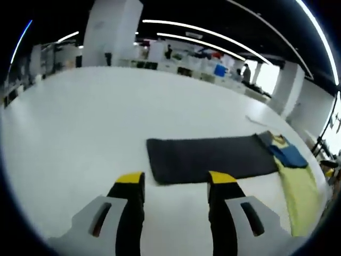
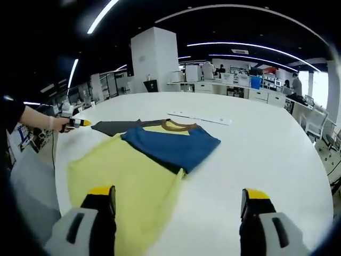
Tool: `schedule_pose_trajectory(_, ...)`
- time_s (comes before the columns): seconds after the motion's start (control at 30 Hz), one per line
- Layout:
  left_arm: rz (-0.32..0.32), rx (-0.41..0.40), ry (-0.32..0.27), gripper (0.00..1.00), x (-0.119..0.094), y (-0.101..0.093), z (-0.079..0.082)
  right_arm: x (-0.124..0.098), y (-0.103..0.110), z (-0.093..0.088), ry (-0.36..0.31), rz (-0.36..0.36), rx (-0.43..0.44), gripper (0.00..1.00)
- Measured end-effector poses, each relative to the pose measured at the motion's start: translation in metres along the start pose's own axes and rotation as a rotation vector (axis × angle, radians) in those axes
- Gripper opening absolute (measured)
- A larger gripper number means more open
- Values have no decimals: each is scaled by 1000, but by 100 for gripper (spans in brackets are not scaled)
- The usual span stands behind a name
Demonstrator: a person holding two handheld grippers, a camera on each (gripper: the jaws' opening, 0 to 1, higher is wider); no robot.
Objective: Fold the garment on the visible template until the final outline fits inside the template.
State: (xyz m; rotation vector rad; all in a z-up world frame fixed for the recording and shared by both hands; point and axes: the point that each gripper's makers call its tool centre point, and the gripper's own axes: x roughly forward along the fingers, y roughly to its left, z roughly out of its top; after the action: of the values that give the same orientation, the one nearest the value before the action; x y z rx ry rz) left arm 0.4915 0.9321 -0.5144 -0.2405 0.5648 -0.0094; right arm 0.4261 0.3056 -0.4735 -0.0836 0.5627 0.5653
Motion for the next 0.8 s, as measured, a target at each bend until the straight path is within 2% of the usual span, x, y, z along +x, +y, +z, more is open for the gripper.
schedule_pose_trajectory(0.1,26,-12,21,42,7,5,-7,1,-2,-3,12,0,-5,98)
schedule_pose_trajectory(0.17,20,-46,5,40,13,5,-6,0,-2,-2,11,-2,-3,98)
schedule_pose_trajectory(0.3,37,-66,12,33,14,4,-7,-2,-5,-2,12,-7,-3,97)
schedule_pose_trajectory(0.4,32,-120,-17,31,19,6,-2,-4,-8,-3,14,-16,-2,97)
schedule_pose_trajectory(0.7,74,-112,-1,15,18,17,-5,-4,-4,-9,32,-19,-9,97)
schedule_pose_trajectory(0.8,89,-138,-5,12,19,20,-4,-2,-2,-11,40,-14,-22,97)
